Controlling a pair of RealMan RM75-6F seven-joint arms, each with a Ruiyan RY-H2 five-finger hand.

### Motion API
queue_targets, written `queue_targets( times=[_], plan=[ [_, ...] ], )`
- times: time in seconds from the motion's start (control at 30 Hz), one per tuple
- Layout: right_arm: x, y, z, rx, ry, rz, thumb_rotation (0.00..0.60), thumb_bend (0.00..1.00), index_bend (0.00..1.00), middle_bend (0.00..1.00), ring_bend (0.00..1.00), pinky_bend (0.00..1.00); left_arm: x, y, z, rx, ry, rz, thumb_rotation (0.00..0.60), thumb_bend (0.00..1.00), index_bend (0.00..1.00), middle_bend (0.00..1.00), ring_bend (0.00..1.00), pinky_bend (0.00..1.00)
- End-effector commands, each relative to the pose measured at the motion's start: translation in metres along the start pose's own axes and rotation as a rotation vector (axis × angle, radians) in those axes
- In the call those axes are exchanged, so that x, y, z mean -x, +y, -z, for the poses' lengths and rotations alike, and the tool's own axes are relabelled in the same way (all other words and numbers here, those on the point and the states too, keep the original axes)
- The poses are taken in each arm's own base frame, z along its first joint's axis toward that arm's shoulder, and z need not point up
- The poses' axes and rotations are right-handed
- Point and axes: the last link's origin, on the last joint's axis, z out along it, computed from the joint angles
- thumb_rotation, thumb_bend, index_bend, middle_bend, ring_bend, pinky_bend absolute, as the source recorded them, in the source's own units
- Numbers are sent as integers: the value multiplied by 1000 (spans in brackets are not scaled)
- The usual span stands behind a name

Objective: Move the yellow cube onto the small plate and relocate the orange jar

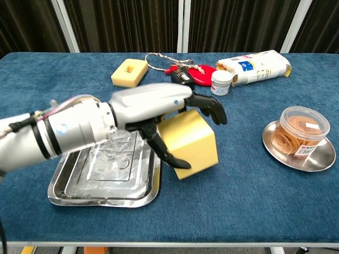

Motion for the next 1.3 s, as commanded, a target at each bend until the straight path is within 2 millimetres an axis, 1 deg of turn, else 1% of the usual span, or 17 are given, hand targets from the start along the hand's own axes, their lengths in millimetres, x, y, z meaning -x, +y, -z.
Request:
queue_targets(
  times=[0.03, 0.23, 0.27, 0.3, 0.47, 0.73, 0.93, 1.07, 1.2, 1.3],
  plan=[
    [0, 4, 1, 9, -1, -1, 600, 72, 0, 0, 0, 0, 10, 6, -7, 24, 7, 26, 600, 159, 259, 247, 221, 533],
    [0, 9, 1, 18, -5, -2, 600, 73, 0, 0, 0, 0, 25, 16, -19, 61, 2, 57, 600, 159, 259, 243, 222, 531],
    [0, 10, 1, 19, -5, -3, 600, 73, 0, 0, 0, 0, 24, 16, -26, 66, 6, 54, 600, 159, 259, 243, 221, 531],
    [0, 10, 1, 20, -6, -3, 600, 73, 0, 0, 0, 0, 25, 17, -29, 75, 8, 43, 600, 159, 258, 243, 221, 531],
    [0, 12, 2, 23, -6, -5, 600, 73, 0, 0, 0, 0, 33, 21, -37, 103, 5, -3, 600, 159, 256, 237, 221, 520],
    [1, 15, 2, 29, -10, -9, 600, 73, 0, 0, 0, 0, 35, 17, -45, 102, 16, -42, 600, 159, 255, 235, 221, 509],
    [1, 17, 3, 33, -11, -9, 600, 73, 0, 0, 0, 0, 35, 5, -50, 71, 18, -61, 600, 159, 252, 232, 215, 503],
    [2, 17, 2, 34, -14, -10, 600, 73, 0, 0, 0, 0, 32, 1, -50, 70, 39, -63, 600, 148, 220, 201, 171, 466],
    [3, 17, 2, 31, -18, -11, 600, 72, 0, 0, 0, 0, 31, 0, -50, 73, 54, -53, 600, 99, 162, 138, 109, 403],
    [3, 16, 2, 30, -18, -12, 600, 72, 0, 0, 0, 0, 32, -1, -49, 71, 62, -63, 600, 74, 147, 96, 76, 366]
  ],
)
